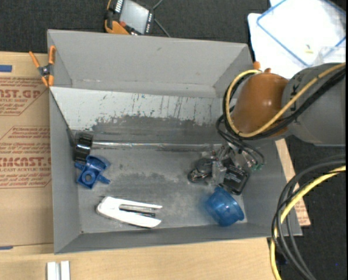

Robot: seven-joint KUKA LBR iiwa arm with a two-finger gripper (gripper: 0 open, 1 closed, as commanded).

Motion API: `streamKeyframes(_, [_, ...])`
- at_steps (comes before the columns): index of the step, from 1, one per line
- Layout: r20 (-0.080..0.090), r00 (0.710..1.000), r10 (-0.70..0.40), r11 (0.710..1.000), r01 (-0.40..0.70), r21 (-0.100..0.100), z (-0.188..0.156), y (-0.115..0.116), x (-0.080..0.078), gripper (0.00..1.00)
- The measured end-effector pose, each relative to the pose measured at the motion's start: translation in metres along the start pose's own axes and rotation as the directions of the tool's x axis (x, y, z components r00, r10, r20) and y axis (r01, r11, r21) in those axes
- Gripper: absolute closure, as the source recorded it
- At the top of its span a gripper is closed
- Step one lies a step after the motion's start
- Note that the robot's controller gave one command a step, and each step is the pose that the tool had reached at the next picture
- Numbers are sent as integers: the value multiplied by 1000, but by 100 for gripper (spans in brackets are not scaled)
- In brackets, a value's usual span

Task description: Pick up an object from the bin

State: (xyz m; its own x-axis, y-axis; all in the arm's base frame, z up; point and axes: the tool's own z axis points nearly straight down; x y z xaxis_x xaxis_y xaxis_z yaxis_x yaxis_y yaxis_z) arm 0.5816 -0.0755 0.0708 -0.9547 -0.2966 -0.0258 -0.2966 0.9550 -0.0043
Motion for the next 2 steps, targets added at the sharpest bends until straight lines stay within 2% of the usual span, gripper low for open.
streamKeyframes(1, [0,1000,0,1000,0,0,0,0,0,100])
streamKeyframes(2, [-4,1000,14,1000,-14,-2,-97,-6,21,100])
